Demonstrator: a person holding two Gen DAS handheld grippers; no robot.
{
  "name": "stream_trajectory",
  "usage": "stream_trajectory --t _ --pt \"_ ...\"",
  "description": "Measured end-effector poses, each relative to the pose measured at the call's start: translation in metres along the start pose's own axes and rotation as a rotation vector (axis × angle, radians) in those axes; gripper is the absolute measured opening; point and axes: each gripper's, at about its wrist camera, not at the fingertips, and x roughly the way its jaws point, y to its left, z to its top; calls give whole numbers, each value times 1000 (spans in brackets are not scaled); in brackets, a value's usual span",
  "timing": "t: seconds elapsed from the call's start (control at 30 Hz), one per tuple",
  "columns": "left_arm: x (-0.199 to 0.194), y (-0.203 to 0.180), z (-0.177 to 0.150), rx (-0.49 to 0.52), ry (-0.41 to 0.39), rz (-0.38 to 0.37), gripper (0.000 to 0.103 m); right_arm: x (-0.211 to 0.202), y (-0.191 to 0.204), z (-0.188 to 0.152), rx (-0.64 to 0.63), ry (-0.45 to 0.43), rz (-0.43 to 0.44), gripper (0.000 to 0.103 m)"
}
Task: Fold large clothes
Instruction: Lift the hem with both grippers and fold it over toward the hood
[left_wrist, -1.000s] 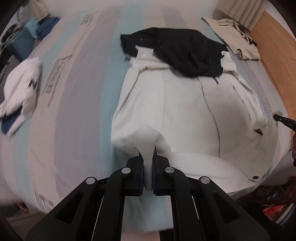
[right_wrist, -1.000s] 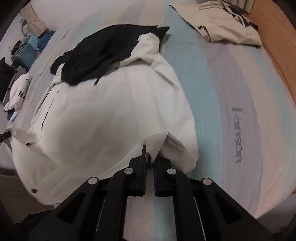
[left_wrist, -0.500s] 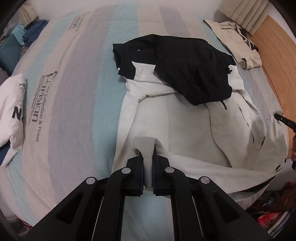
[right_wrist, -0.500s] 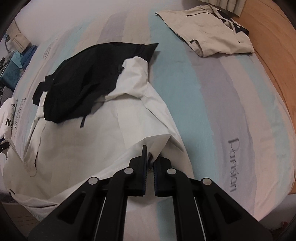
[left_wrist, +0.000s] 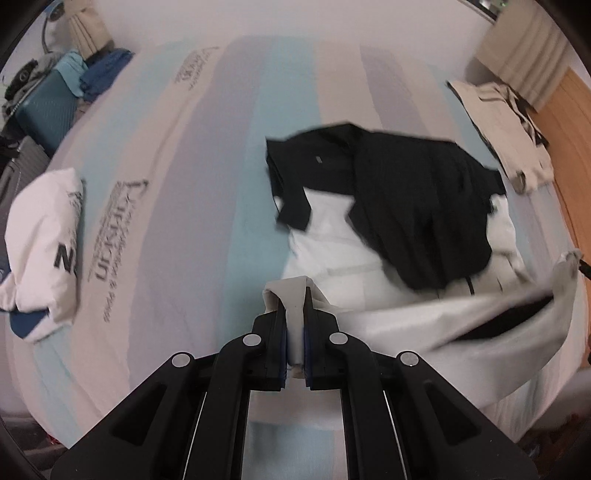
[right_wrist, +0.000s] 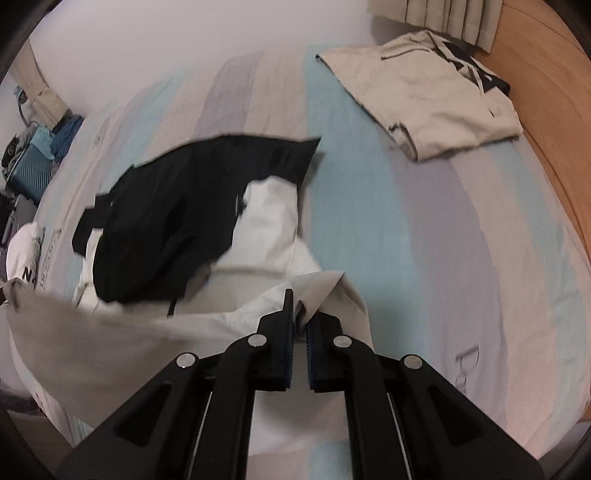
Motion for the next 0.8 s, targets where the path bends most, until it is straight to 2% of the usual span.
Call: stream_trajectory --t 0.17,0.43,0.63,0.8 --pt "29 -5 49 89 -40 66 5 22 -1 43 -31 -13 7 4" --pt "77 -7 122 123 -7 76 5 73 7 113 -65 10 0 4" --pt "91 -7 159 123 -7 73 5 101 8 145 -61 33 -19 4" --pt "120 -1 184 106 16 83 5 120 6 163 -42 44 -30 4"
